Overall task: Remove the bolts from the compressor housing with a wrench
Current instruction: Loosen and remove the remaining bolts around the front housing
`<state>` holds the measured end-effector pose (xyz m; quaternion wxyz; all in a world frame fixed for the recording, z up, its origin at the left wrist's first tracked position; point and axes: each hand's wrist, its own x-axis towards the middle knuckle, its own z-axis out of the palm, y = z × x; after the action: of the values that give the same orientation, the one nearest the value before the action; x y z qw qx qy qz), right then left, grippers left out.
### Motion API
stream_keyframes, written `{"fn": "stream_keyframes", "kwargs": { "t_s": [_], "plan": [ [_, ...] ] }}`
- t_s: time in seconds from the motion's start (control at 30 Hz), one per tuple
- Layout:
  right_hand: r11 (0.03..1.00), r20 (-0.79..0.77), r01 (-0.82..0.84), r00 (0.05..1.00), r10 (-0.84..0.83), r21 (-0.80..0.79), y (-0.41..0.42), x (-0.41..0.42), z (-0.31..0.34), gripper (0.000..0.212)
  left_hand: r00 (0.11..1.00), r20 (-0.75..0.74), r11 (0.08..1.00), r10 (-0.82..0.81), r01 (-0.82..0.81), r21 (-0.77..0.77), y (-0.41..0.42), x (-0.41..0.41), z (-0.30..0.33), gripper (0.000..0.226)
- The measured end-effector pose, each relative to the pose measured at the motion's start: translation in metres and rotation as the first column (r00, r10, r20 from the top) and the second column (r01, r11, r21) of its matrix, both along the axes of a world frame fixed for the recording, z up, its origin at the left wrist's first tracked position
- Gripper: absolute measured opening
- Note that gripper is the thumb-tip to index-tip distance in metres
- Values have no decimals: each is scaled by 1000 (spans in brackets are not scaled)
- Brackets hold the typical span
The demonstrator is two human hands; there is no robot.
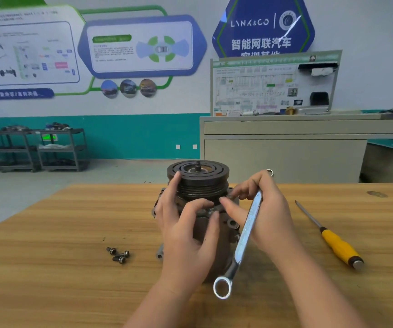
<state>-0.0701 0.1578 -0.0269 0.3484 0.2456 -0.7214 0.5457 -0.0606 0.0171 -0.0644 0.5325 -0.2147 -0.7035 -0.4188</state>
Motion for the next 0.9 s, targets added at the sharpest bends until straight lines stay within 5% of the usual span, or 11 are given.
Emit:
{"fn": "stream_keyframes", "kwargs": {
  "t_s": [0.23, 0.47, 0.6, 0.67, 0.73, 0.8, 0.83, 0.9],
  "plan": [
    [980, -82, -106, 992, 93, -167, -1, 9, 10, 49, 998, 64, 998, -29, 26, 53, 4, 5, 2, 15],
    [976, -126, -193, 976, 179, -105, -24, 22, 6, 42, 995, 30, 990, -94, 90, 108, 2, 10, 10, 13],
    [946, -189, -191, 971, 144, -263, -27, 26, 6, 33, 998, -65, 924, -15, 39, 381, -17, 6, 22, 13],
    [923, -176, -151, 980, 93, -355, -26, 27, 6, 42, 994, 101, 819, 44, -94, 566, -48, -5, 27, 23],
    [886, -55, -102, 995, 86, -453, -24, 24, 7, 61, 826, 529, 769, 194, -462, 441, -89, -22, 21, 31],
    [895, 78, 9, 997, 29, -445, -22, 20, 7, 74, 454, 847, 727, 277, -676, 125, -118, -35, 4, 39],
    [902, 112, 47, 994, 2, -429, -22, 19, 7, 75, 284, 920, 719, 272, -695, 2, -124, -38, -3, 44],
    [894, 115, 21, 993, 35, -447, -23, 19, 6, 69, 96, 959, 739, 265, -659, -138, -124, -38, -12, 52]
  ]
}}
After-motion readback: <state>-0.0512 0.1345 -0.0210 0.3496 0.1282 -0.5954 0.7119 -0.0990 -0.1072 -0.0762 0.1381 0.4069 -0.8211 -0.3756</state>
